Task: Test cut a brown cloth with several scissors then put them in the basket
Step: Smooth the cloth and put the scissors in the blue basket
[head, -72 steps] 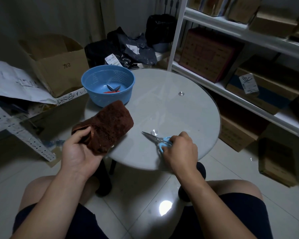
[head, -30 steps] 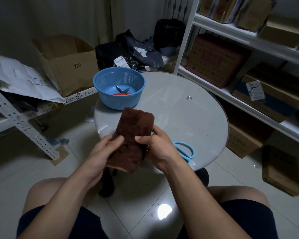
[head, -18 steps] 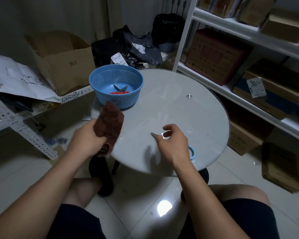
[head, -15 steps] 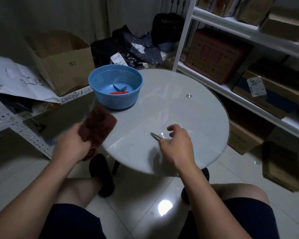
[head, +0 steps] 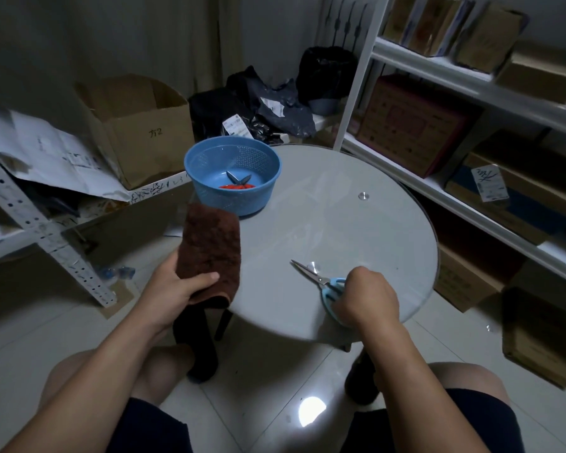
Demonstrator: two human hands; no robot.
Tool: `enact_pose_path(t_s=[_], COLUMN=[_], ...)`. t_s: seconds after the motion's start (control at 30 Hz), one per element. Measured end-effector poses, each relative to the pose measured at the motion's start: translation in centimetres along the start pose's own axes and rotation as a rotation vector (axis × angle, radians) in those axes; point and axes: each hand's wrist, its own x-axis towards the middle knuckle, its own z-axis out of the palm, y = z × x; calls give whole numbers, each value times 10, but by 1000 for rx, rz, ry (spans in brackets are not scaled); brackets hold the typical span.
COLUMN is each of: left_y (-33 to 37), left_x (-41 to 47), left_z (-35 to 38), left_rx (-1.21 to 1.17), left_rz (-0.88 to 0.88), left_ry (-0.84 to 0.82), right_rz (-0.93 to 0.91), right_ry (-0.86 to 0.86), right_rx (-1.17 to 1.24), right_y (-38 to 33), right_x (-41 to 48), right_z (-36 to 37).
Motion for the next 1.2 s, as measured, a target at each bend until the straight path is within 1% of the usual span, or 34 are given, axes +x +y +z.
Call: enact_pose_path(t_s=[0.13, 0.23, 0.33, 0.4, 0.47, 0.63, 0.77, 0.83, 1.0, 1.1, 1.13, 1.2], left_y=[-2, -1, 4, 6, 8, 0, -8, -9, -10, -9, -8, -4], left_x=[3, 5, 10, 16, 22, 33, 37, 39, 40, 36, 34, 26], left_z=[9, 14, 14, 12, 11, 14, 19, 20, 23, 30, 31, 33], left_rx=[-83, -123, -142, -175, -210, -235, -245, -239, -250, -252, -250, -240], left_rz=[-3, 41, 97, 103, 101, 64, 53, 52, 41, 12, 6, 3], left_ry=[-23, 19, 39, 32, 16, 9, -1, -3, 5, 11, 14, -2], right_rz=[8, -11, -57, -102, -149, -258, -321, -386, -591, -723, -745, -718], right_ry=[-10, -7, 75, 140, 157, 139, 83, 76, 112, 75, 88, 120], right_rx=[74, 271, 424, 486, 524, 336, 215, 171, 168, 40, -7, -26], right_y=[-9, -29, -63, -92, -123, -192, -218, -217, -188, -169, -165, -147], right_x=[4, 9, 25, 43, 68, 131, 155, 157, 131, 116, 115, 112], right_z=[-7, -22, -47, -62, -72, -73, -47, -36, -34, -33, -32, -33])
